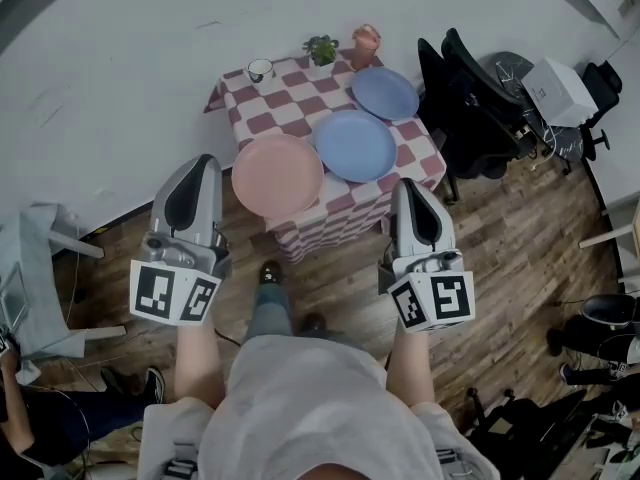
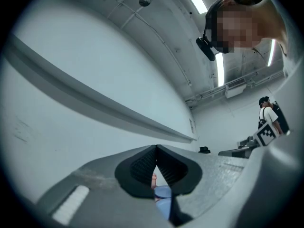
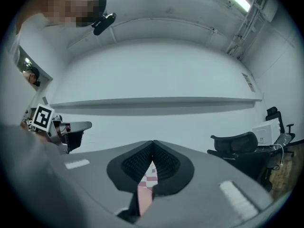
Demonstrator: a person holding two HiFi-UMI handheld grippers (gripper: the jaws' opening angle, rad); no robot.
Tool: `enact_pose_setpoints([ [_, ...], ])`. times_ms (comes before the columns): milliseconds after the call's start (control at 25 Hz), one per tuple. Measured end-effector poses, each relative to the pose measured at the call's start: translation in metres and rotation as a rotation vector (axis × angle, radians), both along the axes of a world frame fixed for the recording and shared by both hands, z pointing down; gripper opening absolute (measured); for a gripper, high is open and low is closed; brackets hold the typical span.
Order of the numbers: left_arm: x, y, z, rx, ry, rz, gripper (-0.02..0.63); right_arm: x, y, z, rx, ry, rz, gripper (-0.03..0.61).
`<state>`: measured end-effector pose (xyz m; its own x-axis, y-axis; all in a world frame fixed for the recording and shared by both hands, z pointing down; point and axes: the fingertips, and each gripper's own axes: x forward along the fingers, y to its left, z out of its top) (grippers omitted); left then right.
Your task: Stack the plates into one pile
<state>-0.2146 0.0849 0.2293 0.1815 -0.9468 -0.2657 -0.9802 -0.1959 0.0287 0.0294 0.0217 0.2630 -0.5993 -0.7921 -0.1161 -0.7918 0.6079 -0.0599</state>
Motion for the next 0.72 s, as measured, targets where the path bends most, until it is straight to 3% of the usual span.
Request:
enact_pose_setpoints([
  [320, -0.028, -0.089, 0.011, -0.056, -0.013, 0.118, 0.005, -0.038, -0.063, 0.013, -0.062, 0.029, 0.07, -0.002],
  [720, -0.061, -0.189, 0.064, -0.227, -0.044, 0.286, 0.017, -0.079, -0.134, 0.069, -0.234, 0.036, 0.179, -0.002],
])
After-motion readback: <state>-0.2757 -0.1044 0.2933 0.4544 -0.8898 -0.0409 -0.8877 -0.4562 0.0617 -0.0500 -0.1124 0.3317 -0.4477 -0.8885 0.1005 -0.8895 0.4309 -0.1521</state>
